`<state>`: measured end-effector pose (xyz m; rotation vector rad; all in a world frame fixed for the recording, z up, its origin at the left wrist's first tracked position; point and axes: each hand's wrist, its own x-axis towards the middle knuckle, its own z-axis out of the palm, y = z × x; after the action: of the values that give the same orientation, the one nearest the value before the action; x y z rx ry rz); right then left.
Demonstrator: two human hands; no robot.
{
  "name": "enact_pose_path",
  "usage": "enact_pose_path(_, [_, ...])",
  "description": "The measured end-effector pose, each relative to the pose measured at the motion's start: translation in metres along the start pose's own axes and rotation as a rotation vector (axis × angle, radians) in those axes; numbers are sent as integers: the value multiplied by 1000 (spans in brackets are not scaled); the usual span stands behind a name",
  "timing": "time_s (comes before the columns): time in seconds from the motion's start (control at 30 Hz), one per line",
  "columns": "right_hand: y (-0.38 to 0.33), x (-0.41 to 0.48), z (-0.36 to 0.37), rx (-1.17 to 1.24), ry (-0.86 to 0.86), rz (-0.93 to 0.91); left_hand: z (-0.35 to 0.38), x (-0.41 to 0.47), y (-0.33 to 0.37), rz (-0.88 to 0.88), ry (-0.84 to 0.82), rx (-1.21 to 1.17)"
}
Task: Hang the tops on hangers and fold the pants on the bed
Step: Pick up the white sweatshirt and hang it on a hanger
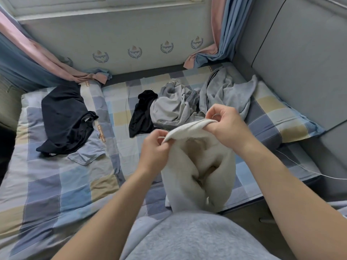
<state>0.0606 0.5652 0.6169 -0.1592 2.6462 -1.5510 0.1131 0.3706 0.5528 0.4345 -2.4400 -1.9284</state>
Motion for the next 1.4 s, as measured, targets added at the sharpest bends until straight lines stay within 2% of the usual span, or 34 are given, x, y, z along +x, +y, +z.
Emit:
enact_pose_path(0.13, [31,-1,-6,-244,69,39,-19,7,4,-8,-15,-198])
enact_pose_path(0.23, [48,-4,-1,-238,12,112,-26,15,8,-23,-21,-275])
enact_pose_path(0.33, [48,-9,7,-37,-103,164,-30,17,4,94,-88,36])
enact_pose_path(0.47, [31,-12,12,205,-139,106,-17,5,-6,188,-148,553])
enact_pose_path(0.6, [11,-15,14,318,-283,69,9,-5,-20,356,-38,626])
enact_pose_path(0.7, [16,-12,13,335,-228,128,9,-5,-37,309,-7,696])
enact_pose_path(0.8, [33,-9,4,239,-185,171,-5,0,-57,103,8,674])
enact_pose_path(0.9, [50,-11,2,54,-323,197,-21,6,-75,-75,9,700])
enact_pose_path(1.07, [97,-9,15,-453,-249,203,-25,18,-80,-126,-83,666])
enact_pose_path(1.23, [152,-15,27,-853,-372,325,-33,22,-90,-158,-80,661])
enact_pose_path(1.3, [168,-20,26,-876,-321,409,-40,24,-96,-165,-70,653])
enact_pose_path(1.4, [182,-21,24,-578,-133,501,-48,24,-105,-141,-64,645])
